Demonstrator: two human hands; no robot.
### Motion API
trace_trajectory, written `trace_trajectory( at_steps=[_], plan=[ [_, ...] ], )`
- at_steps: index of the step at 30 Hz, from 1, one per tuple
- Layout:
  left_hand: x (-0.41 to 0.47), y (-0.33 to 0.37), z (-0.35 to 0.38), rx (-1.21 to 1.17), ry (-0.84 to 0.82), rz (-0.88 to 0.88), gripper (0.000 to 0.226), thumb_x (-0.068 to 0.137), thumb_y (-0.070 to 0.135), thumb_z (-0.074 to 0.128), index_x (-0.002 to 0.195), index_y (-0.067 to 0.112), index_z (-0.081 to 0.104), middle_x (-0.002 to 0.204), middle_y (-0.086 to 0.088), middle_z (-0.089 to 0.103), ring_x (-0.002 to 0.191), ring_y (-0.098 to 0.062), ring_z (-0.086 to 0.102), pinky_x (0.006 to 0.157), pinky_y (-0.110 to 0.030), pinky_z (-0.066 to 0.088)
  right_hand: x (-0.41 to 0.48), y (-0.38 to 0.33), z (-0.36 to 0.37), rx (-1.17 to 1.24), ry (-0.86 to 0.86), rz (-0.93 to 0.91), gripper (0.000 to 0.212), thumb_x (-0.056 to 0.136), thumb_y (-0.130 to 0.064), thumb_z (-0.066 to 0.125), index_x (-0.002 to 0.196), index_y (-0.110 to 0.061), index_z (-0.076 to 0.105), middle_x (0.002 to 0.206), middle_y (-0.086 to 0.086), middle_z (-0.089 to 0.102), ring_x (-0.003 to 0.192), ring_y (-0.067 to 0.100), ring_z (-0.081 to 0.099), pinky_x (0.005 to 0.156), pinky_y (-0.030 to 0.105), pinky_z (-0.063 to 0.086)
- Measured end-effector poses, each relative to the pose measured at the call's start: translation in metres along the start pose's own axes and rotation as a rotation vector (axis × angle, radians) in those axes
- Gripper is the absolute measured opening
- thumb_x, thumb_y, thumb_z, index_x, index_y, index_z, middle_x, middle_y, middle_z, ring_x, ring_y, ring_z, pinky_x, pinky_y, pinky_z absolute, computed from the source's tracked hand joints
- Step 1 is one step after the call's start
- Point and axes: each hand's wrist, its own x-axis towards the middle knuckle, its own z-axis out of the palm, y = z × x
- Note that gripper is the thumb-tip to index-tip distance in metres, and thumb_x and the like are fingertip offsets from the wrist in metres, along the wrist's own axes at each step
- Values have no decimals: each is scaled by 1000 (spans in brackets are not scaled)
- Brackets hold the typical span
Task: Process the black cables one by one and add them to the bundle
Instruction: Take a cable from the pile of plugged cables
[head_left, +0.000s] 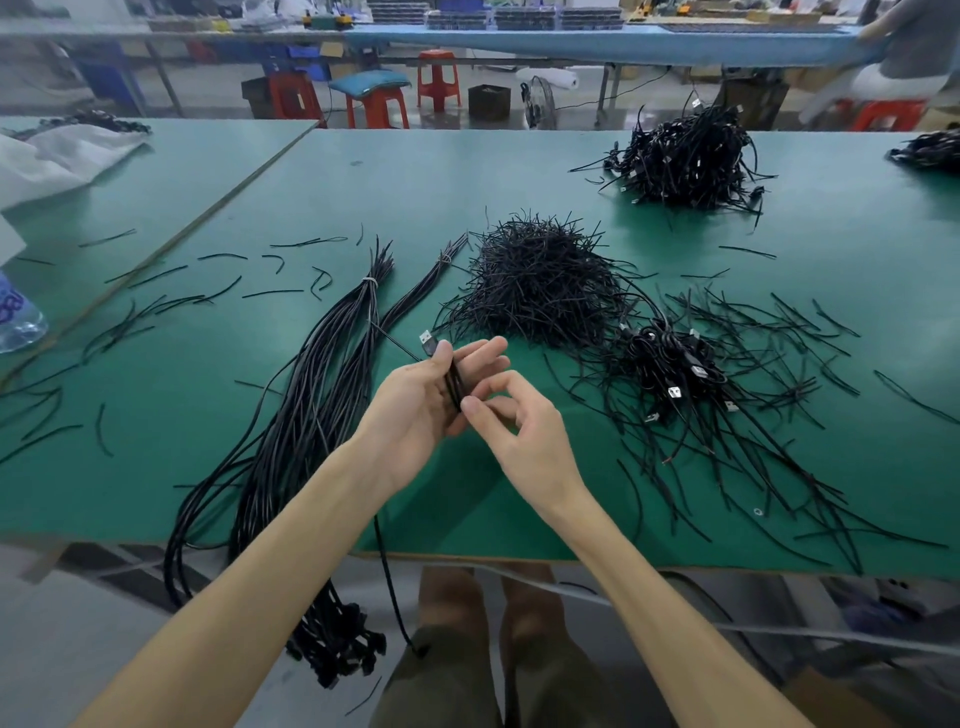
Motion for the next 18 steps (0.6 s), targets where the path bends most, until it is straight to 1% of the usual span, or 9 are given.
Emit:
trace_trajectory(
  at_steps=[2, 4, 6, 8, 10, 12, 15, 16, 18],
  plan=[
    [0, 1, -2, -95, 12, -26, 43, 109, 41, 36, 119, 24, 74, 128, 2, 72, 105, -9, 68, 80, -29, 42, 0, -1, 0, 12, -8, 3, 10, 101, -27, 63, 97, -17, 62, 77, -5, 77, 78, 10, 71, 83, 33, 53],
    [2, 6, -2, -297, 57, -3, 38, 109, 34, 40, 110, 17, 75, 111, 0, 76, 103, -14, 71, 81, -29, 53, 0, -1, 0, 35, -25, 13, 12, 102, -28, 61, 97, -19, 65, 79, -4, 77, 83, 17, 73, 89, 44, 54],
    [1, 16, -2, -474, 93, 64, 30, 108, 25, 44, 105, 10, 69, 87, 3, 73, 85, -16, 73, 73, -29, 58, -1, -2, 1, 36, -49, 28, 15, 103, -30, 59, 95, -19, 66, 80, -4, 78, 84, 23, 73, 89, 52, 53],
    [-2, 29, -3, -497, 69, 109, 20, 106, 20, 45, 102, 12, 63, 69, 10, 61, 60, -10, 57, 62, -24, 51, -1, -2, 1, 21, -64, 36, 18, 103, -30, 59, 93, -19, 68, 80, -4, 77, 84, 22, 73, 90, 52, 53],
    [-7, 39, -6, -436, -25, 108, 23, 106, 21, 46, 92, 15, 63, 56, 13, 44, 49, -8, 34, 54, -20, 36, 0, -2, 1, -2, -71, 33, 19, 102, -31, 61, 92, -18, 70, 81, -4, 77, 85, 14, 73, 91, 45, 54],
    [-16, 48, -10, -246, -146, 89, 31, 106, 26, 45, 82, 17, 62, 50, 12, 30, 48, -9, 23, 52, -23, 25, 0, -1, 0, -40, -83, 33, 21, 101, -35, 62, 91, -18, 72, 81, -6, 76, 84, 9, 71, 89, 34, 54],
    [-29, 55, -16, 379, -287, 78, 35, 103, 31, 48, 73, 20, 61, 50, 9, 27, 49, -13, 21, 55, -31, 17, 0, -1, 1, -67, -104, 36, 21, 97, -35, 68, 89, -17, 74, 79, -5, 72, 78, 7, 65, 76, 19, 48],
    [-33, 57, -14, 596, -323, 53, 36, 103, 31, 49, 72, 18, 63, 51, 3, 29, 49, -14, 23, 55, -32, 18, 0, 0, 1, -67, -106, 25, 19, 97, -30, 69, 86, -15, 74, 79, -3, 71, 77, 9, 63, 74, 19, 47],
    [-39, 55, -8, 934, -382, -16, 38, 105, 29, 51, 74, 11, 65, 56, -7, 33, 50, -15, 27, 52, -27, 21, 1, 2, 2, -96, -130, -5, 16, 95, -15, 69, 80, -12, 75, 81, 4, 70, 79, 18, 62, 75, 31, 49]
  ],
)
